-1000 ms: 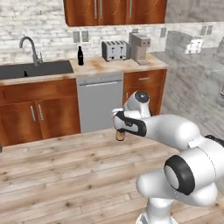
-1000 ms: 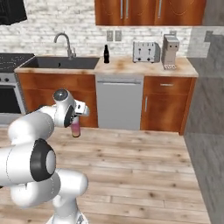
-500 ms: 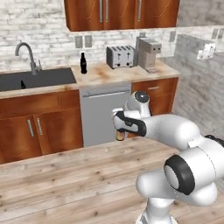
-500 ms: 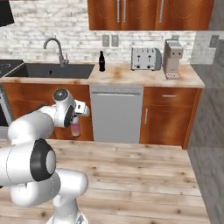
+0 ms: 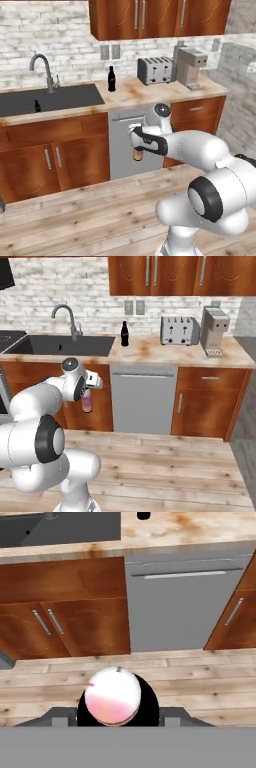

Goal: Place the large bottle from the dining counter next to the other large bottle outside the sink, and place the small bottle from the dining counter next to the other small bottle inside the sink.

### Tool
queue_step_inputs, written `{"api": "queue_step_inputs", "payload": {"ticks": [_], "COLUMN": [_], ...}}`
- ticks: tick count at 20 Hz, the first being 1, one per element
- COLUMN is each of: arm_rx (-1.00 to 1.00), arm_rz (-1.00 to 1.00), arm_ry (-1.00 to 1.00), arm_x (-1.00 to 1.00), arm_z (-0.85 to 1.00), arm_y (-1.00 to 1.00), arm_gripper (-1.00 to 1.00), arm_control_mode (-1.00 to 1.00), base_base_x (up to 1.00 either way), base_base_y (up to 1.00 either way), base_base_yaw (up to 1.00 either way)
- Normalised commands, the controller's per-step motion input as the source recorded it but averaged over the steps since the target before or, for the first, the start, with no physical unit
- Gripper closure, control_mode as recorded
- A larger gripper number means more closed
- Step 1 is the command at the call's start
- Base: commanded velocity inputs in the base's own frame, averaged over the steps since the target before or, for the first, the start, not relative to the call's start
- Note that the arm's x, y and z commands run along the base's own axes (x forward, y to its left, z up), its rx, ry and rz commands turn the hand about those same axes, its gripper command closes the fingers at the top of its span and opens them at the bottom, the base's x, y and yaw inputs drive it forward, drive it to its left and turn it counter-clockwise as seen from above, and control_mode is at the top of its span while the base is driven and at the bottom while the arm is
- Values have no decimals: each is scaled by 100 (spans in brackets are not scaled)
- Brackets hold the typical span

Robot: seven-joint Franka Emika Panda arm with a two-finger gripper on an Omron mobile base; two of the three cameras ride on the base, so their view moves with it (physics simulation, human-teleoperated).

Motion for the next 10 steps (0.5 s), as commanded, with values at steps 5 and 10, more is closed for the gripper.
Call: {"api": "queue_step_inputs", "payload": {"ticks": [5,10], "arm_rx": [0,0], "arm_rz": [0,0], "arm_ry": [0,0], "arm_x": [0,0], "arm_z": [0,0], "arm_y": [0,0], "arm_gripper": [100,100], "arm_control_mode": [100,100], "base_base_x": [61,65], "base_base_y": [33,5], "base_base_yaw": [0,0]}}
